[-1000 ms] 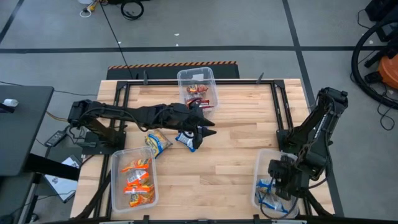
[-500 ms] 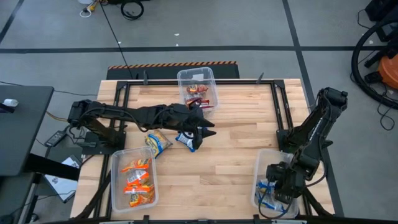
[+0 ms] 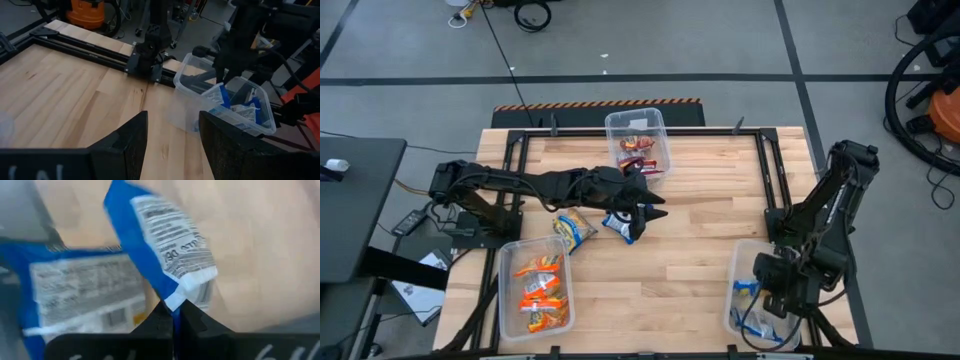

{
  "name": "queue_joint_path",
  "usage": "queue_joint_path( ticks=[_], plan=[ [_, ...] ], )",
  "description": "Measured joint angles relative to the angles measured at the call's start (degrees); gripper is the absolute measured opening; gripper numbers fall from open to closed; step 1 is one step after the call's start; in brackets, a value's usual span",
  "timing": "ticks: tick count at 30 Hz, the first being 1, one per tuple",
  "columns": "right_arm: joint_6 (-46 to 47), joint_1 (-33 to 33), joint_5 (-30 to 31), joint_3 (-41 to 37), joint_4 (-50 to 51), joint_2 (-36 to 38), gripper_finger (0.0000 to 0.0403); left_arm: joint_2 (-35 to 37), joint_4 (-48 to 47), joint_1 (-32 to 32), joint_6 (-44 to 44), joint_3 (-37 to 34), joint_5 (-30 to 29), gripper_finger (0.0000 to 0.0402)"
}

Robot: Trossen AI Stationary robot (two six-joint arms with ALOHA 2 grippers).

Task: Sort Maruchan noodles
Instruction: Put the blue noodle pack into the bottom right transparent bin

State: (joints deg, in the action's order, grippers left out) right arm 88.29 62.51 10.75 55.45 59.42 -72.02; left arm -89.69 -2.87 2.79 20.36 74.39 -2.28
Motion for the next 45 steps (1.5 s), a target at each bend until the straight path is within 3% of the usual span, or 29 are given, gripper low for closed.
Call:
queue_joint_path(
  ticks=[3,9,17,23,27,32,37,41,45],
  plan=[
    [-1.07,0.61,-1.64,-1.87,-4.23,-0.01,0.0008,0.00,0.02,0.00,0.02,0.00,0.00,0.0183],
    [-5.33,1.49,-3.19,-6.62,-22.28,-0.03,0.0022,0.00,0.01,0.00,0.02,0.00,0.00,0.0183],
    [-6.29,1.16,-13.70,-8.16,-22.57,0.28,0.0137,0.00,0.02,-0.11,-0.02,0.04,0.00,0.0183],
    [-12.13,1.05,-17.28,-2.21,-19.73,1.19,0.0202,0.00,0.02,-0.11,-0.02,0.04,0.00,0.0183],
    [-14.19,0.04,-14.27,3.69,-9.33,1.74,0.0206,0.00,0.04,-0.11,0.00,0.04,0.00,0.0183],
    [-14.53,-1.18,-3.00,6.05,1.81,1.84,0.0204,0.00,-0.31,-0.35,0.37,0.05,-0.01,0.0183],
    [-13.84,-3.80,2.65,5.30,8.17,1.82,0.0204,-2.04,-9.54,0.54,-0.99,0.15,-3.33,0.0182],
    [-13.05,-7.26,2.84,5.30,12.73,2.75,0.0204,-6.39,-12.78,3.84,-4.32,0.07,-3.69,0.0167],
    [-12.95,-9.77,1.09,5.31,13.76,5.43,0.0204,-9.90,-12.97,5.18,4.66,0.07,-3.49,0.0154]
  ],
)
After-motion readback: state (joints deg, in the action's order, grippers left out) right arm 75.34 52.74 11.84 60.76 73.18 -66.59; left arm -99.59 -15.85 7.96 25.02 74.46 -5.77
